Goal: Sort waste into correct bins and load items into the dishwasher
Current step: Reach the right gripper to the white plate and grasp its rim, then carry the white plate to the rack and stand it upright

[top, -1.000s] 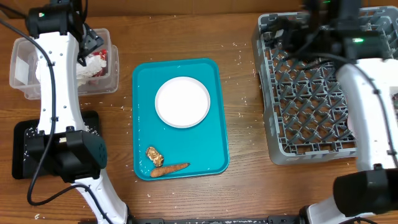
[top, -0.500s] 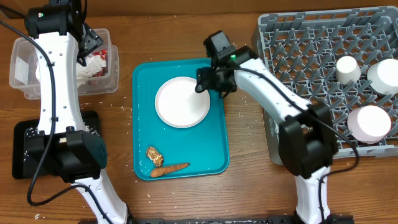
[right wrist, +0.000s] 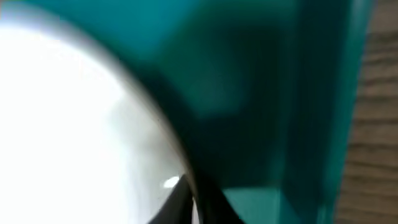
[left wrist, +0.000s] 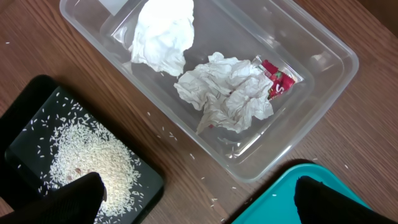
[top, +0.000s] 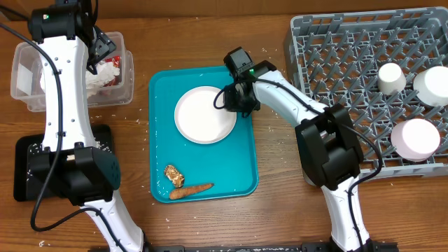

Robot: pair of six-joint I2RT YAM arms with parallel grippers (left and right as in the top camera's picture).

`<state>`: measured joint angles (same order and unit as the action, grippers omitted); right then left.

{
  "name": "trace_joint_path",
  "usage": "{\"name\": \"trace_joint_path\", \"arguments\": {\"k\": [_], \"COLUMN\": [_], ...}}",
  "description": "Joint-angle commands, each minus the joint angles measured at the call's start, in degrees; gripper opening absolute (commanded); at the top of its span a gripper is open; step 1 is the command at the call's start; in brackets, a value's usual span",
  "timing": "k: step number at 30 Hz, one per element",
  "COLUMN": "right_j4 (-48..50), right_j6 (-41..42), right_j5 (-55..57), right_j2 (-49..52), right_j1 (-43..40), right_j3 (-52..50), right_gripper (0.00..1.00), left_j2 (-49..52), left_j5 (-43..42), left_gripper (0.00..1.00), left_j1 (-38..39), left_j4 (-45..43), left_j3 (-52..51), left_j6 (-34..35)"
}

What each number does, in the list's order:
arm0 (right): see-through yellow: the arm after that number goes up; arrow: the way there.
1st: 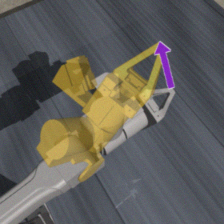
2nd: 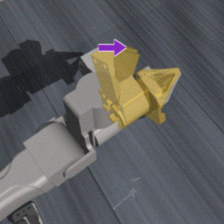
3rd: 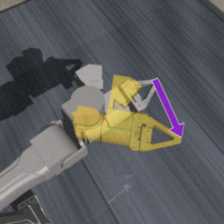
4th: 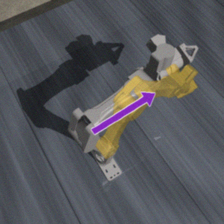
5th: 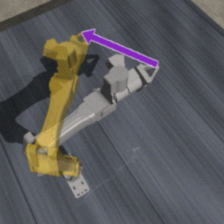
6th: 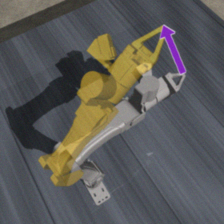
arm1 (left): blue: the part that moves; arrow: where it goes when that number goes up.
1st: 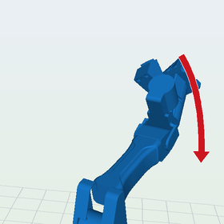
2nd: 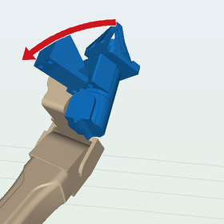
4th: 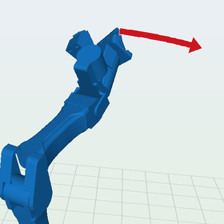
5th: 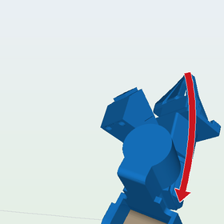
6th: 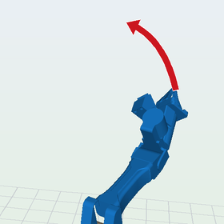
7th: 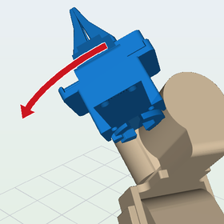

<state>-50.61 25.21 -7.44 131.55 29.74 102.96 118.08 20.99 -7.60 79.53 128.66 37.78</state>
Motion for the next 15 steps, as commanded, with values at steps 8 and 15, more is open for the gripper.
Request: {"name": "trace_joint_path", "arguments": {"k": [8, 15], "right_j4": [-15.6, -23.4], "right_j6": [2.3, 1.9], "right_j5": [10.5, 34.6], "right_j2": [-4.8, -10.1], "right_j1": [-2.5, -8.8], "right_j3": [17.4, 30.1], "right_gripper": [0.04, 0.04], "left_j2": [-1.2, -1.2], "left_j5": [-0.3, -0.3], "left_gripper": [1.00, 1.00], "left_j1": [0.1, 0.1], "left_j4": [0.0, 0.0], "left_j3": [0.5, 0.5], "left_j6": [0.6, 0.6]}}
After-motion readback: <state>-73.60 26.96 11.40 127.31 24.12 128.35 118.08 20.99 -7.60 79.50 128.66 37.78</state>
